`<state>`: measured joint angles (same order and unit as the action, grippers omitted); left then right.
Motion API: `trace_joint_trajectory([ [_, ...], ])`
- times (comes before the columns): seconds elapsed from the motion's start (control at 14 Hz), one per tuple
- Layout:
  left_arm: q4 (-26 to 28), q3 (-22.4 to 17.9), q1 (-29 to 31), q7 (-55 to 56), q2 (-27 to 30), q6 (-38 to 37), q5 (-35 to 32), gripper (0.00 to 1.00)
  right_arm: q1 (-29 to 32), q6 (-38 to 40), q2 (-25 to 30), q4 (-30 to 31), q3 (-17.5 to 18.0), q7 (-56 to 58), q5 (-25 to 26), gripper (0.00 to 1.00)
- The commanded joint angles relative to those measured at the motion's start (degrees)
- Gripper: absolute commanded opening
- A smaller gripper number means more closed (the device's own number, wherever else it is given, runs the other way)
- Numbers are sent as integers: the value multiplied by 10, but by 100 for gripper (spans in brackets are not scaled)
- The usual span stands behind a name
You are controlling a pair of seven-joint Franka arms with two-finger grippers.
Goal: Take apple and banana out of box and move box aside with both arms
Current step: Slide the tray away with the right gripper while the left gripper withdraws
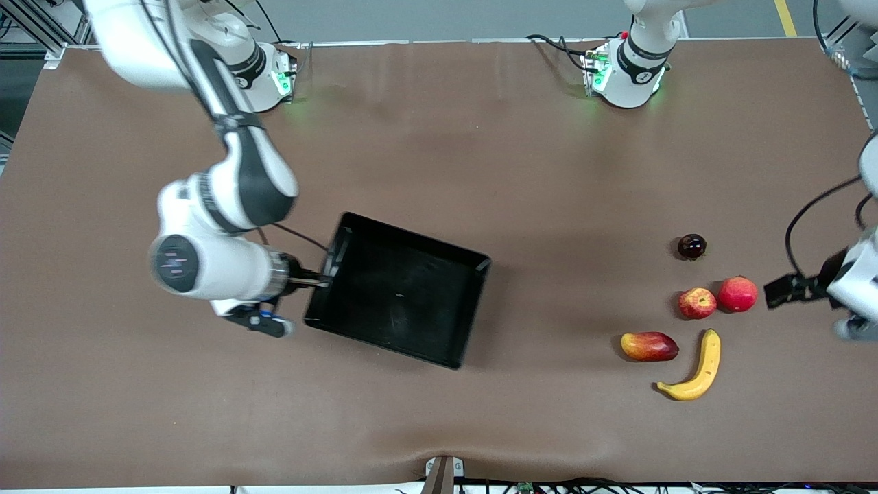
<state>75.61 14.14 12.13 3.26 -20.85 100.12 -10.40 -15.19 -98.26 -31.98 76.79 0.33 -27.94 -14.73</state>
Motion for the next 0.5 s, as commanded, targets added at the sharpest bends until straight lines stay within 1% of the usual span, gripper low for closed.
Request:
trace_joint_trajectory([
  [0.0,22,2,2,13,48,-39,15,100,71,61,42,8,10,56,-4,0],
  [0.07,21,4,3,11,62,-54,15,100,96,84,51,9,10,60,2,0],
  [0.21,22,2,-6,-11,105,-91,32,100,140,105,61,22,11,116,42,0],
  [0.29,29,0,-19,-12,126,-98,33,100,162,98,71,42,11,142,49,0],
  [0.43,61,-8,-23,-14,155,-111,45,100,218,75,76,71,11,195,50,0],
])
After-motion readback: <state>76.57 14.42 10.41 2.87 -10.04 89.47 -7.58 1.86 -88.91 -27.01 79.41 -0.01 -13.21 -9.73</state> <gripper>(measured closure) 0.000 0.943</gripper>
